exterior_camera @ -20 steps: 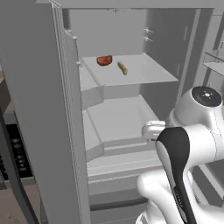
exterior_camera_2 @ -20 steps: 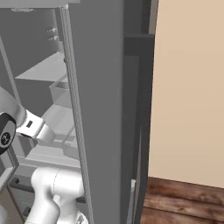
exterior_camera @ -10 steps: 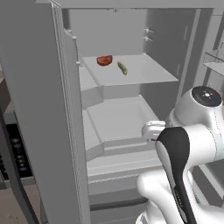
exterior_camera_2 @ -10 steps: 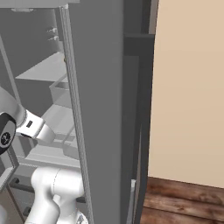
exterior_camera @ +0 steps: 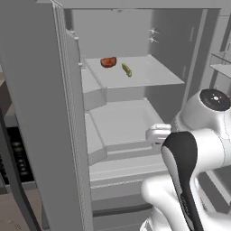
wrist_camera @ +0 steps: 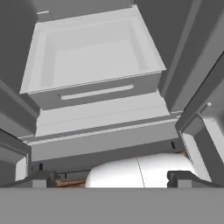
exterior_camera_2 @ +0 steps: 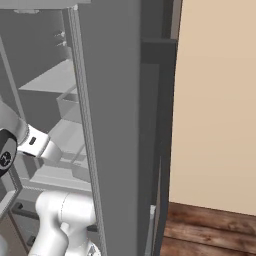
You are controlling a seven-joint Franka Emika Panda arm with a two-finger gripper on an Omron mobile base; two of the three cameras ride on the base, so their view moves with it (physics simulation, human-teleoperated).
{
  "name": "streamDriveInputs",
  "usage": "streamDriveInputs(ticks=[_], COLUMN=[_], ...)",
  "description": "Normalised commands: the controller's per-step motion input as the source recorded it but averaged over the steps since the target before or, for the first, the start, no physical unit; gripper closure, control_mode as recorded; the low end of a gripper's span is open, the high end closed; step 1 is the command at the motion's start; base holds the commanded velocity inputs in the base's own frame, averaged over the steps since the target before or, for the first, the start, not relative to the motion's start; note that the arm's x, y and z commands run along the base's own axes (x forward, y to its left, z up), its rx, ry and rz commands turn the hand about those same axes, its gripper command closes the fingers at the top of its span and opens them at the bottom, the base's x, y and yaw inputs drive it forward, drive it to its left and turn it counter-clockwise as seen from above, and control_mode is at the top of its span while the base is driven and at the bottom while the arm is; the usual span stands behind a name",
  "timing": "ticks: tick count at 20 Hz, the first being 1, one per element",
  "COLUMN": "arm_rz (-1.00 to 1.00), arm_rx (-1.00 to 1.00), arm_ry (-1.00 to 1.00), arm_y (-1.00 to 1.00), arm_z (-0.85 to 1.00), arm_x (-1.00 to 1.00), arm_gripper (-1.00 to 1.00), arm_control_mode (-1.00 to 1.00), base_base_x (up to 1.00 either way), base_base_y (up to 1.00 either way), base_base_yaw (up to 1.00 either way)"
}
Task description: Pick the egg and butter from the fridge and place them by the bowl for mixing.
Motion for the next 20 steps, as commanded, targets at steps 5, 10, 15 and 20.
streamDriveInputs(ticks=[5, 10, 15, 20], arm_rz=[0.07, 0.12, 0.04, 0.0], arm_rx=[0.0, 0.0, 0.0, 0.0], arm_ry=[-0.1, -0.03, 0.01, 0.02], arm_y=[0.15, 0.1, 0.01, 0.0], arm_z=[0.4, 0.53, 0.51, 0.3], arm_x=[0.01, 0.05, 0.26, 0.46], arm_gripper=[-1.0, -1.0, -1.0, -1.0], arm_control_mode=[-1.0, -1.0, -1.0, -1.0], base_base_x=[0.0, 0.0, 0.0, 0.0], base_base_y=[0.0, 0.0, 0.0, 0.0], base_base_yaw=[0.0, 0.0, 0.0, 0.0])
